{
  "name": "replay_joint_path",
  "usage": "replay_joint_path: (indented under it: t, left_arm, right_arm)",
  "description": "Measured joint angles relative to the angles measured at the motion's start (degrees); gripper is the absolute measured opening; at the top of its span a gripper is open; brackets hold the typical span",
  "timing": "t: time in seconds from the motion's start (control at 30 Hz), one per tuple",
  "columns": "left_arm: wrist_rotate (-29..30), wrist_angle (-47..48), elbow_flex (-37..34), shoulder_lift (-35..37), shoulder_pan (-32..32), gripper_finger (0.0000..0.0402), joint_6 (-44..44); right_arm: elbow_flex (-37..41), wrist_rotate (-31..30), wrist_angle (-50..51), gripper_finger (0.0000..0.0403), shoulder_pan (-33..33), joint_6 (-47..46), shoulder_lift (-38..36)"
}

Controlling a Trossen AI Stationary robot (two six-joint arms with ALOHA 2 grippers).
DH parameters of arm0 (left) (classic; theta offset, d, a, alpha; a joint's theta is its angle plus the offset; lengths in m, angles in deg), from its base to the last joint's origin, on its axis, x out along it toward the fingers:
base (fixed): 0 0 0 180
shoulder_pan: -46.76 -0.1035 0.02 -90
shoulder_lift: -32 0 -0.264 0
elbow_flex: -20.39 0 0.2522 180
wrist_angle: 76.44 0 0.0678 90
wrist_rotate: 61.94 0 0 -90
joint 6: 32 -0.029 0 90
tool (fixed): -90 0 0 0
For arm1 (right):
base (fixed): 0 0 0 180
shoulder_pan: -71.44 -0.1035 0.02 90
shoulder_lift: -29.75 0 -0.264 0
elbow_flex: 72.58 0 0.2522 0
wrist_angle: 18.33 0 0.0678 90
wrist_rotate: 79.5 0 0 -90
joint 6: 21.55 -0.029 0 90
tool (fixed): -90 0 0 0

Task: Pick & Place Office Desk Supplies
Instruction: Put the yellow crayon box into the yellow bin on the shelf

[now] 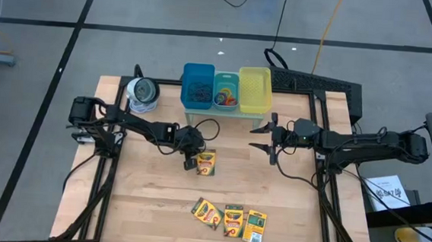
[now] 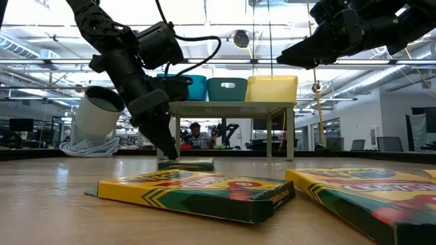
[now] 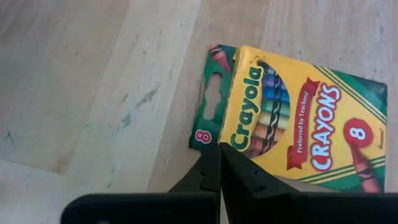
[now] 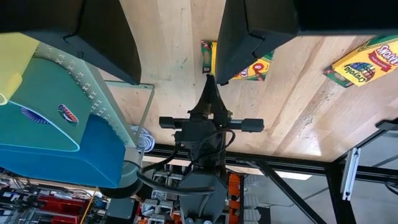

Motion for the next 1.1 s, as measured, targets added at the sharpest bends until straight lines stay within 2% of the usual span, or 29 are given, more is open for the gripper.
replay_joint_path:
  t: [0.3, 0.43, 0.63, 0.9, 1.1]
  left_arm:
    - [1.7, -0.6, 0.0, 3.3, 0.5, 0.0001, 0.1]
    - [3.0, -1.7, 0.1, 3.5, -0.1, 0.0021, 5.5]
    - [0.5, -5.4, 0.1, 3.5, 0.9, 0.0116, 4.5]
    - [5.2, -6.5, 0.2, -0.7, 2.5, 0.0271, 2.0]
    - [1.6, -11.1, 0.5, -7.3, 2.4, 0.0324, 2.2]
  right_arm:
    - [0.0, 0.0, -0.1, 0.0196, 0.0, 0.0, 0.0]
    - [0.0, 0.0, -0.2, 0.0196, 0.0, 0.0, 0.0]
    - [0.0, 0.0, -0.2, 0.0196, 0.0, 0.0, 0.0]
    - [0.0, 0.0, -0.2, 0.0196, 0.0, 0.0, 0.0]
    - [0.0, 0.0, 0.0, 0.0196, 0.0, 0.0, 0.0]
